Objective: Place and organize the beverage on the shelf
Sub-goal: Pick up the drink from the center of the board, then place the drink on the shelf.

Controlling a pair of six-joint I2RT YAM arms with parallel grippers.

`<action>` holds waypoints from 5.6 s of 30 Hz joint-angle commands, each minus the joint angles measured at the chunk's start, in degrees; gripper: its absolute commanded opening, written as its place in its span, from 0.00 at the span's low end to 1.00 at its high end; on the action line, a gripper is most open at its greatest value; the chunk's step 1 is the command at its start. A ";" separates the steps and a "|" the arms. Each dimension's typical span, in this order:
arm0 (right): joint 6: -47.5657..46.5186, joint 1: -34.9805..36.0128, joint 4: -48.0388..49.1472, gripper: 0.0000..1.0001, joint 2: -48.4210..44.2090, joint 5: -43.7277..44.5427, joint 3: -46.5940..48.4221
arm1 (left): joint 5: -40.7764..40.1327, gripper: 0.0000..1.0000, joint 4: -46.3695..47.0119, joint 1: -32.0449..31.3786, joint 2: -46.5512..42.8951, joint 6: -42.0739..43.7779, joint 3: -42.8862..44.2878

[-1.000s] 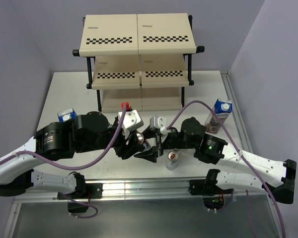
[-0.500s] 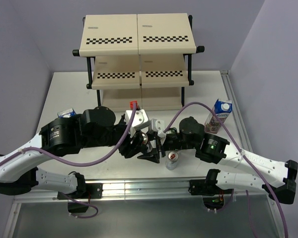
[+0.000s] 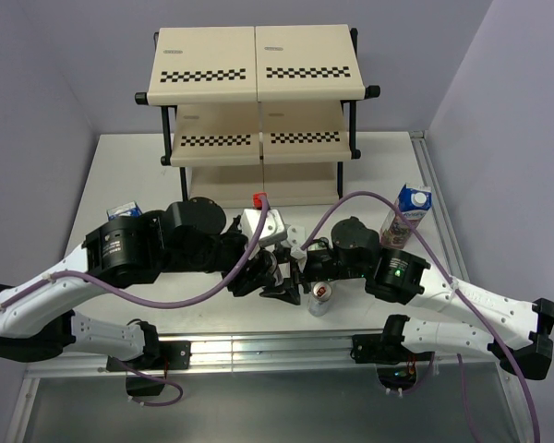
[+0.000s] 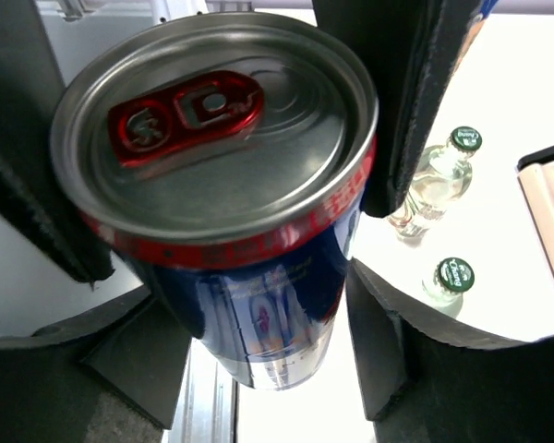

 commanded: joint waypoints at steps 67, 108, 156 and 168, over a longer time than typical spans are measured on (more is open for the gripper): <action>15.67 -9.11 25.12 0.00 -6.61 18.24 -3.56 | -8.33 0.67 33.12 23.10 -5.08 -12.84 -12.35; 16.72 -15.43 19.32 0.00 4.11 31.51 3.21 | -27.28 0.99 28.90 31.17 -5.85 -17.69 -14.97; 15.05 -37.50 38.02 0.01 39.09 53.92 17.72 | -9.70 0.99 36.55 41.91 -34.43 -12.67 -42.67; 19.01 -37.41 27.95 0.44 42.34 57.88 22.28 | -9.26 0.99 36.38 42.53 -34.25 -12.58 -42.76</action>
